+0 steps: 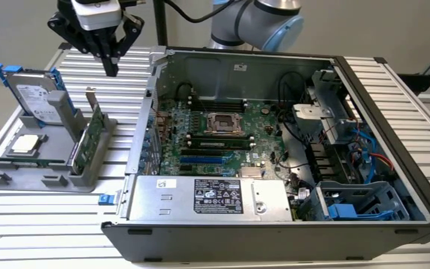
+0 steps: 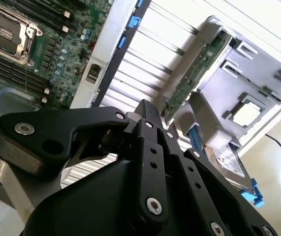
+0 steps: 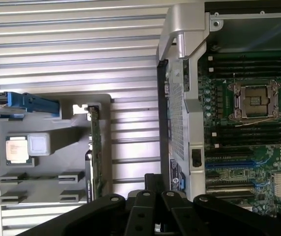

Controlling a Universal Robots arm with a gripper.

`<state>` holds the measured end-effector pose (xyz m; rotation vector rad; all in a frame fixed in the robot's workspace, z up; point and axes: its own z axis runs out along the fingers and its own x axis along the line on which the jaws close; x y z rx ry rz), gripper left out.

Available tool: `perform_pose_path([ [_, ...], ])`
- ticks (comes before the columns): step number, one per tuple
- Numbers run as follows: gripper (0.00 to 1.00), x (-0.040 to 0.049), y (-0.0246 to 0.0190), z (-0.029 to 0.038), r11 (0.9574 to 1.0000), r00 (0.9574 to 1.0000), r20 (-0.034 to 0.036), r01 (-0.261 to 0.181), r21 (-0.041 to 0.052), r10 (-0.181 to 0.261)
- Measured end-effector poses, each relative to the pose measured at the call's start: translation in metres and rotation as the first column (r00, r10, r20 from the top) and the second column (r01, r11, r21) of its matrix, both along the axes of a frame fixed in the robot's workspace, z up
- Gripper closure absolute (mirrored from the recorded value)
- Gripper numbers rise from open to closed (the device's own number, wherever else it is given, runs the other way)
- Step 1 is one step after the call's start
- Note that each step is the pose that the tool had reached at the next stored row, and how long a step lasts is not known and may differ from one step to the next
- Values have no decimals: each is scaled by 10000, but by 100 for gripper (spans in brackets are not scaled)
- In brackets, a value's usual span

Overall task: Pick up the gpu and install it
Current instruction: 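Reach for the gpu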

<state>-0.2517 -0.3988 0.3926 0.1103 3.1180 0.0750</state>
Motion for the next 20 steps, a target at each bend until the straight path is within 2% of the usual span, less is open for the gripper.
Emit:
perform_pose_path([
  [20,100,-279,0,0,10000,10000,0,1,0,-1],
])
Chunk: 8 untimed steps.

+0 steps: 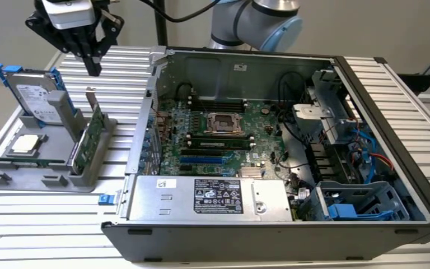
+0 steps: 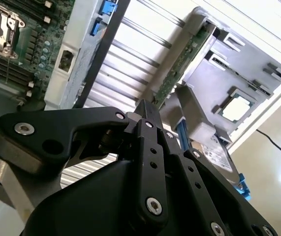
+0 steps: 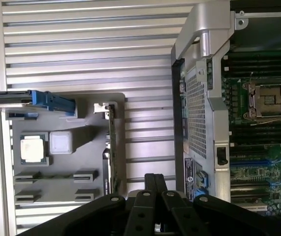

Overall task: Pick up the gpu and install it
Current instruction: 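Reach for the gpu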

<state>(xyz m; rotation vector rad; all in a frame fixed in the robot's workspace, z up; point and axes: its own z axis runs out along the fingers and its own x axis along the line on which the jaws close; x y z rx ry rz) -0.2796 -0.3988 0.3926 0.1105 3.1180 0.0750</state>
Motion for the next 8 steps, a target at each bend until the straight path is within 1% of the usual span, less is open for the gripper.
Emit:
perform_pose_path([
  [8,100,-106,0,0,10000,10000,0,0,0,0],
])
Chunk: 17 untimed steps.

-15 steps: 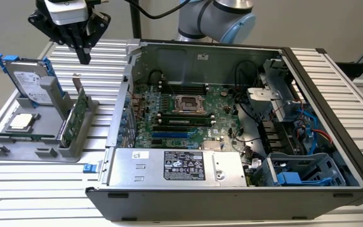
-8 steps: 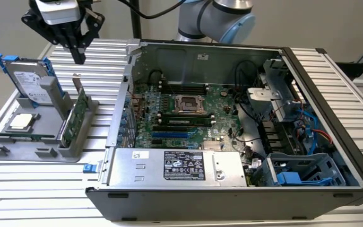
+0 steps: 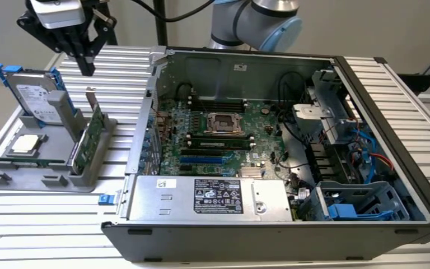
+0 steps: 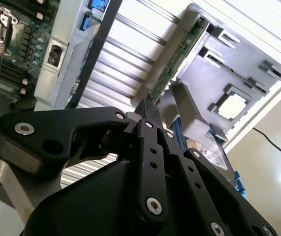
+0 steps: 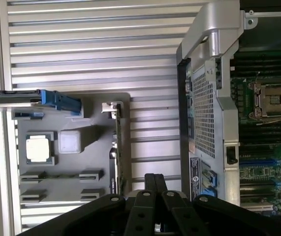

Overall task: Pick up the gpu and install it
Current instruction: 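Reach for the gpu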

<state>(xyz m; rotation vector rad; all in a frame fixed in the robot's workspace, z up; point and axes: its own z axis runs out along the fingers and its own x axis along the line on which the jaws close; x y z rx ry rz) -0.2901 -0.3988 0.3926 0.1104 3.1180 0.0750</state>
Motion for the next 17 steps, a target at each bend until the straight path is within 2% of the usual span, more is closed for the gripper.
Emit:
perform_pose_path([
  [17,100,-222,0,0,10000,10000,0,0,0,0],
])
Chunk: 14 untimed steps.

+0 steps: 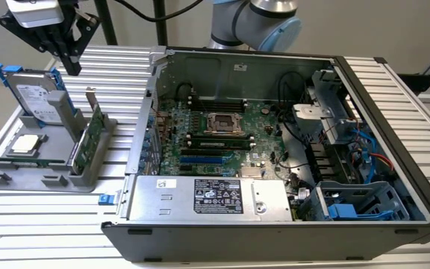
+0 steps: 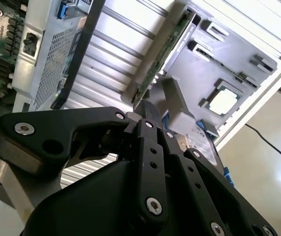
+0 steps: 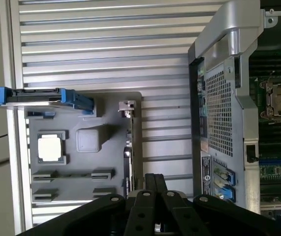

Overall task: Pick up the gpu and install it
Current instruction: 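Reach for the gpu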

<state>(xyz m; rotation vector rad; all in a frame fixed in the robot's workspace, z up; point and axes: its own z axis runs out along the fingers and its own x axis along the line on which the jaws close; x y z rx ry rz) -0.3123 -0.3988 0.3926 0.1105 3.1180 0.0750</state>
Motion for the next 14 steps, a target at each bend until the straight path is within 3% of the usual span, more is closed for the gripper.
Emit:
perform_pose_path([
  [14,100,-153,0,0,10000,10000,1,-1,0,1],
])
